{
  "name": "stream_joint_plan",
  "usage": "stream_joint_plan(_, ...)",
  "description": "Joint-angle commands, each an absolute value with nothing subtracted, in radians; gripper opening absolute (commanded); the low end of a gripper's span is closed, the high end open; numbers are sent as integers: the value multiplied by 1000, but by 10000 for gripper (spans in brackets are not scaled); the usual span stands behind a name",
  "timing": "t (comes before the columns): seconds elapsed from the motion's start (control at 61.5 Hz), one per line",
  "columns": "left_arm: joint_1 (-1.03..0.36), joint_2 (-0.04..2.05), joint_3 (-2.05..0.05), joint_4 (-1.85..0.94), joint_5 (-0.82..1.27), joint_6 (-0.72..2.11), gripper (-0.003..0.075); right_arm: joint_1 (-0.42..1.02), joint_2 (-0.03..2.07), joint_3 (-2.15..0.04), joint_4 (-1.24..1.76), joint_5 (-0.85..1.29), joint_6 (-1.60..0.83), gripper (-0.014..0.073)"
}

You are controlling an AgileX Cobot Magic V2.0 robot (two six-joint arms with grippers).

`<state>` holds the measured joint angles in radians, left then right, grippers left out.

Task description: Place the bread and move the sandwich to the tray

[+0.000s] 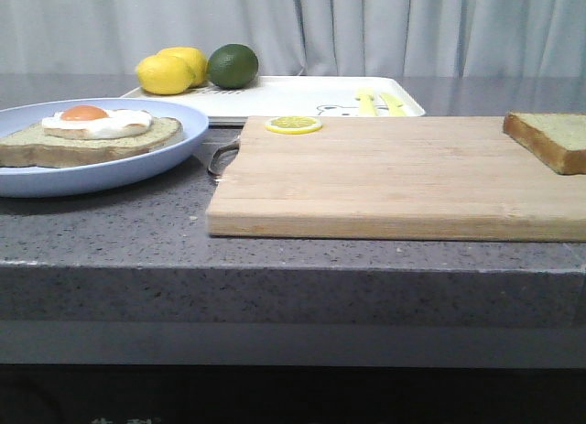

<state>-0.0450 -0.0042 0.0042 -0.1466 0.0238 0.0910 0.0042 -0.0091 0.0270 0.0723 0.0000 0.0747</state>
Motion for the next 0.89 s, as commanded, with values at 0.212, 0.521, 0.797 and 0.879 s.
stream_joint_plan(0.212, -53, -25, 6, -155, -50, 84, -20, 3, -28, 25, 60, -81, 72, -69)
stream_joint_plan(0.521, -53, -25, 6, -155, -50, 84, -20, 3, -28, 25, 60, -81, 72, -69)
stream_joint_plan(0.797, -53, -25, 6, -155, -81, 84, -20, 3, -28, 24, 60, -111, 72, -69)
stream_joint_plan(0.879, -53, -25, 4, -156, -83, 84, -20, 3, -28, 23, 60, -112, 72, -69)
